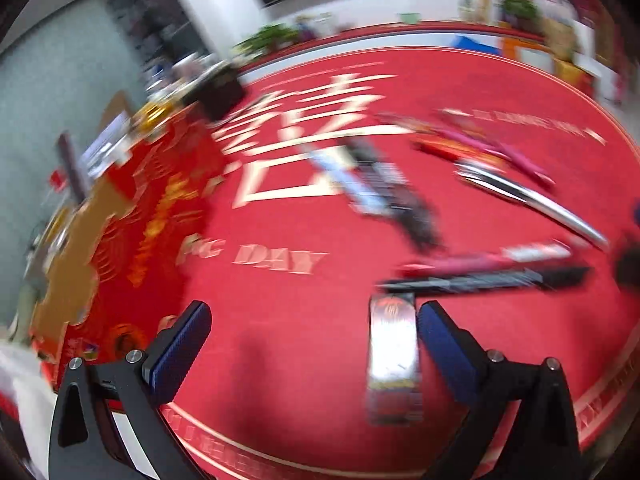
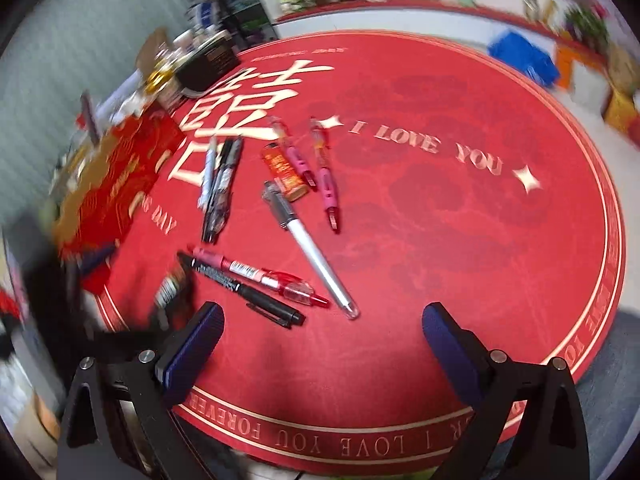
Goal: Organize rigid objects
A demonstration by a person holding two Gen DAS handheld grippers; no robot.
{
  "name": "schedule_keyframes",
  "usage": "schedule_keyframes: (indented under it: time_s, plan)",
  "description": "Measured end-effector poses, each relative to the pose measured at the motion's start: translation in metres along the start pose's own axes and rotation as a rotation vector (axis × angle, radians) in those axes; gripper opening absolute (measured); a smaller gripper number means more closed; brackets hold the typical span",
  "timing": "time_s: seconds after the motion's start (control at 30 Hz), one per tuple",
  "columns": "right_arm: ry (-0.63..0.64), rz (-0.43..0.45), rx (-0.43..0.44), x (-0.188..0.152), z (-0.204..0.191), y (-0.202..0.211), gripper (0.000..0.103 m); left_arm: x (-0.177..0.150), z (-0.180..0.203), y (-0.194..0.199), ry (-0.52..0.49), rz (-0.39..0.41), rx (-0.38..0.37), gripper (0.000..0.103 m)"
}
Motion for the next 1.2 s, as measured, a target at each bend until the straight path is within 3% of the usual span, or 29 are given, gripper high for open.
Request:
schedule_keyframes:
  time_s: [0.1, 0.17, 0.27, 0.37, 0.43, 0.57, 0.73, 0.83, 0.93, 1.1, 1.2]
  plan:
    - [0.094, 0.043, -0.013, 0.001, -0.012, -0.001, 0.100, -0.003, -0.022, 0.007, 0.146, 0.003, -0.078, 0.103]
    - [0.134, 0.078, 0.089, 0.004, -0.025, 0.002, 0.100, -0.004, -0.027, 0.010, 0.211, 0.009, -0.129, 0.103]
    - [0.165, 0.083, 0.234, 0.010, -0.042, 0.003, 0.100, -0.005, -0.029, 0.010, 0.275, 0.005, -0.130, 0.103]
    - [0.172, 0.061, 0.320, 0.012, -0.054, -0.003, 0.100, -0.010, -0.023, -0.001, 0.262, -0.030, -0.073, 0.103]
    - [0.177, 0.039, 0.333, 0.013, -0.058, -0.012, 0.100, -0.014, -0.025, -0.006, 0.249, -0.043, -0.032, 0.103]
    - [0.202, 0.072, 0.368, 0.021, -0.064, -0.013, 0.100, -0.020, -0.032, 0.000, 0.217, -0.025, -0.022, 0.103]
    - [0.249, 0.021, 0.373, 0.025, -0.069, -0.029, 0.100, -0.020, -0.042, 0.001, 0.183, -0.007, 0.030, 0.103]
    - [0.209, -0.015, 0.449, 0.033, -0.068, -0.028, 0.100, -0.023, -0.047, 0.000, 0.231, -0.004, -0.003, 0.103]
    - [0.228, -0.017, 0.396, 0.044, -0.065, -0.032, 0.089, -0.025, -0.050, 0.000, 0.273, -0.012, -0.017, 0.103]
    - [0.436, 0.072, 0.163, 0.042, -0.064, -0.022, 0.073, -0.030, -0.047, 0.003, 0.288, -0.003, -0.011, 0.103]
    - [0.525, 0.078, 0.241, 0.021, -0.075, -0.007, 0.073, -0.032, -0.049, 0.004, 0.317, 0.002, -0.016, 0.103]
Point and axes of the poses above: each gripper's, at about its wrist camera, not at the fingertips, and y roughly against the way its jaws point, z to its right, x to its top, the point moved 6 cm from there along -y, roughly the way its jaws point, and after that the axes turned 15 degrees about -x, right-handed, at the moved point
